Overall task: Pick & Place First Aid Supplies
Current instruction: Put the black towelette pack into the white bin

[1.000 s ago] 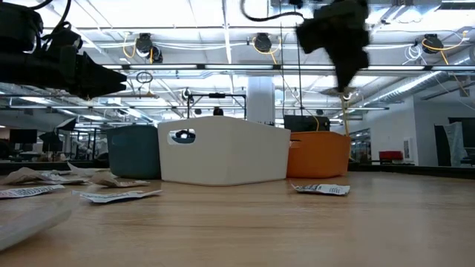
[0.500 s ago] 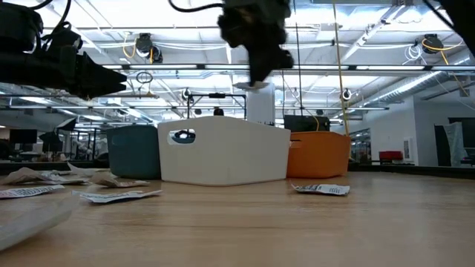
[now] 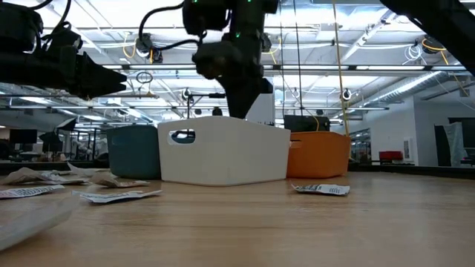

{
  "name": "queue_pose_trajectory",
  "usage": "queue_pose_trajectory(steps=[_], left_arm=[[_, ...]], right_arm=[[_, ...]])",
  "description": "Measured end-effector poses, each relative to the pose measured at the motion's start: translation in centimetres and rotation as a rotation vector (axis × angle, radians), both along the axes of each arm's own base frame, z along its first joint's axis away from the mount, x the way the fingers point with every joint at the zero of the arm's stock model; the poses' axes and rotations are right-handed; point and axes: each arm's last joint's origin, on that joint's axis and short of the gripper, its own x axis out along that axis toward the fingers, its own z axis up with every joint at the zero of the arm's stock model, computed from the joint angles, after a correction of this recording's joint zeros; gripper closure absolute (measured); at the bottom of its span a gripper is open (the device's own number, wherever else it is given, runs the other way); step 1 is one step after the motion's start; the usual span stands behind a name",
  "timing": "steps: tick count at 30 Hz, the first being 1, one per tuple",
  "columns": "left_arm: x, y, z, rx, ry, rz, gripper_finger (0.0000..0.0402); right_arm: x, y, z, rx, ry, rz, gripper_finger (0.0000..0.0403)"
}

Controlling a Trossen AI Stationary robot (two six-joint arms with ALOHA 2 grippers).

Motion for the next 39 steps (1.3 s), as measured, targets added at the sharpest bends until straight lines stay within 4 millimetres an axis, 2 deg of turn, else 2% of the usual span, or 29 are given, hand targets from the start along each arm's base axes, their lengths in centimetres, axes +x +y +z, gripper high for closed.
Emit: queue_pose_trajectory(steps=[7,16,21,30,34,39], left_arm=[[0.0,0.0,0.0,0.0,0.0,0.0,0.0034],[0.0,0.0,0.0,0.0,-0.001,0.0,0.0034],[0.0,0.0,0.0,0.0,-0.001,0.0,0.0034],[0.0,0.0,0.0,0.0,0.0,0.0,0.0034],[0.0,0.0,0.0,0.0,0.0,0.0,0.0034],[0.0,0.0,0.0,0.0,-0.001,0.0,0.0034]], right_arm=[[1.4,0.1,-2.4,0.002,-0.016,0.005,0.0399],[1.9,0.2,-2.5,-0.005,-0.061,0.051,0.0379],[1.9,0.3,-2.5,-0.006,-0.06,0.062,0.0335],[1.9,0.5,-2.5,0.019,-0.061,0.059,0.0202],[1.4,0.1,-1.8,0.027,-0.044,0.004,0.0187],[-0.1,0.2,-0.2,0.032,0.024,-0.015,0.0196]])
